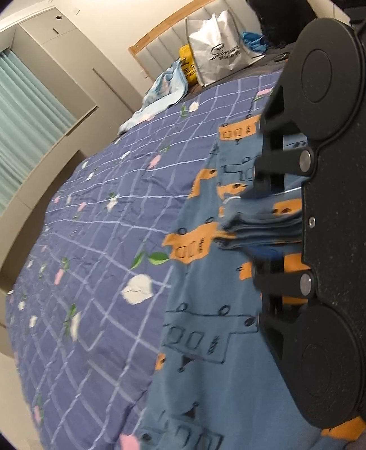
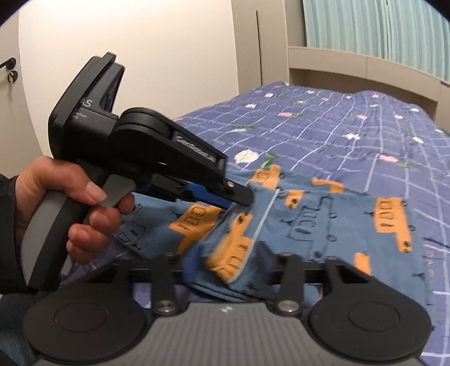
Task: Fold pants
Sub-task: 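Open both tools and release the folded pants onto the quilt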
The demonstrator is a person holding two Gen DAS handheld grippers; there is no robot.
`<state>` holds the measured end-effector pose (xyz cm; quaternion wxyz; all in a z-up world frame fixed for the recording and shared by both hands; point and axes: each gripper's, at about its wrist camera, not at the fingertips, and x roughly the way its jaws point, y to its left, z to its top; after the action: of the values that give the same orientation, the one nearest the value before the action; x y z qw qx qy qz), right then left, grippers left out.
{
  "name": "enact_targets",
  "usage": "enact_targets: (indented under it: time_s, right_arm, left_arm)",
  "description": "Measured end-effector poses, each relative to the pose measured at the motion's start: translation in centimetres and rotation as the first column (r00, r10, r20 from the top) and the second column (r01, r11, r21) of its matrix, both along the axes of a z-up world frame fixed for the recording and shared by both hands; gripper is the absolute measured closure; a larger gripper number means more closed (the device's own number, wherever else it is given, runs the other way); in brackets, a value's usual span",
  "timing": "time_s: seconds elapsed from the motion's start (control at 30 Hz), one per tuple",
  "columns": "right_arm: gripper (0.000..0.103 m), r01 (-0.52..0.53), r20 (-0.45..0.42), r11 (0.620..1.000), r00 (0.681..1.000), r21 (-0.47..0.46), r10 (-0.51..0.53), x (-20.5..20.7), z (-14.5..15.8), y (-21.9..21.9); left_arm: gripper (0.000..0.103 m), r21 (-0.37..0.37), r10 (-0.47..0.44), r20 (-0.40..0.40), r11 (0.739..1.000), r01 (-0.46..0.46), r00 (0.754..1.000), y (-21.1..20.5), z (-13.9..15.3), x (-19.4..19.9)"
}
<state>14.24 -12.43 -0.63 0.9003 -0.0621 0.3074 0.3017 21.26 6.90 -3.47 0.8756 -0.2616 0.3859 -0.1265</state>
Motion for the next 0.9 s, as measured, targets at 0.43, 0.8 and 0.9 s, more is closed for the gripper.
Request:
enact_targets:
  time_s: [0.43, 0.8, 0.9]
  right_arm:
    - [0.000, 0.340, 0.158, 0.920, 0.936, -0.193, -0.313, 5.7, 0.4, -7.8]
    - [0.000, 0.441, 0.198, 0.858, 0.895, -0.264, -0.399, 12.2, -2.3, -10.3]
    - [0.000, 0.454, 0.219, 0.850, 0.888, -0.269, -0.405, 10.6, -1.9, -10.8]
  left_arm:
    - [0.008, 0.317, 0.081, 0.039, 0.944, -0.089, 0.996, -3.5, -1.0, -0.1]
    - [0.007, 0.335, 0.100, 0.061, 0.935, -0.115, 0.993, -3.4, -0.9, -0.3]
    - [0.007, 0.338, 0.112, 0.064, 0.933, -0.127, 0.992, -3.0, -1.0, -0.7]
